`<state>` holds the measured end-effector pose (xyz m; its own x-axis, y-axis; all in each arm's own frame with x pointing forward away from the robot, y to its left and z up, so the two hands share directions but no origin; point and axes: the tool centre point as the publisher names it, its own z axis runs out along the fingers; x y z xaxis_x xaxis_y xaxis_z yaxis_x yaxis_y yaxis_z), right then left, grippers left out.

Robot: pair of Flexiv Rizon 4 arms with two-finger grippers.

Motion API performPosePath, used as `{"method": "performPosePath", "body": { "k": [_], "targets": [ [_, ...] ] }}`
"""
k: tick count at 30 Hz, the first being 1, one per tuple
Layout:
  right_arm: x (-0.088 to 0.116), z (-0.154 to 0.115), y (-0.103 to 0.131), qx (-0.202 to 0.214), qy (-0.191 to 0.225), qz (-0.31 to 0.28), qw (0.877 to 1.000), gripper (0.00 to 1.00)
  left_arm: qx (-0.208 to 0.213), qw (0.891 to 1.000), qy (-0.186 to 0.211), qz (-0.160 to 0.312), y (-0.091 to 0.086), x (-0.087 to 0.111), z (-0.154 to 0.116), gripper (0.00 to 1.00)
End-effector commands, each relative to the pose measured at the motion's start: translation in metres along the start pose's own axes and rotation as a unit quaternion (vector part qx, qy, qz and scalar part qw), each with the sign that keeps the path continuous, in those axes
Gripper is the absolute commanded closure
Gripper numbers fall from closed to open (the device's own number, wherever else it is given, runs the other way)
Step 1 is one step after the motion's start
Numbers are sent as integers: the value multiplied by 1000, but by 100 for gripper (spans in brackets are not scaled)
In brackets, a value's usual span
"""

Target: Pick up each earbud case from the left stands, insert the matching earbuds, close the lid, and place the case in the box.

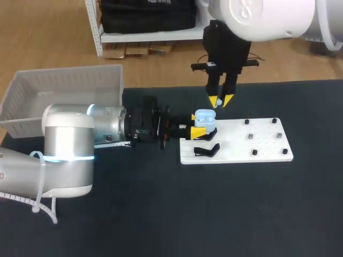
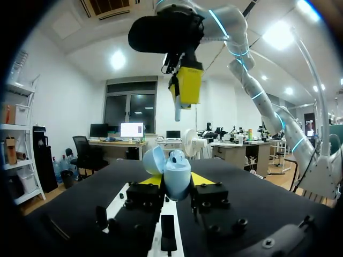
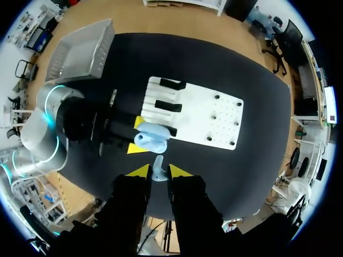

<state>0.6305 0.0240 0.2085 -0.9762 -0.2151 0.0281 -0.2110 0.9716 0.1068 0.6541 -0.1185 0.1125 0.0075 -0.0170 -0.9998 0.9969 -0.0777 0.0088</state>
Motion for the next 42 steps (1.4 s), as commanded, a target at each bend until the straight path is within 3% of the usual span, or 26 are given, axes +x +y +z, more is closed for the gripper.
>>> {"method": "performPosePath", "body": {
  "k": [1,13,17,21,28,42],
  "targets": [
    [4,1,0,1,-6,1,1000,100,-3,1000,-1,2,-1,1,0,100],
    [4,1,0,1,-6,1,1000,100,-3,1000,-1,2,-1,1,0,100],
    [1,-5,8,-10,-9,-49,999,100,-3,1000,-1,2,-1,1,0,100],
    [0,2,23,21,1,-122,992,100,-3,1000,-1,2,-1,1,0,100],
    [-2,14,27,41,36,-183,982,100,-3,1000,-1,2,-1,1,0,100],
    [-2,20,18,52,33,-183,981,100,-3,1000,-1,2,-1,1,0,100]
  ]
}}
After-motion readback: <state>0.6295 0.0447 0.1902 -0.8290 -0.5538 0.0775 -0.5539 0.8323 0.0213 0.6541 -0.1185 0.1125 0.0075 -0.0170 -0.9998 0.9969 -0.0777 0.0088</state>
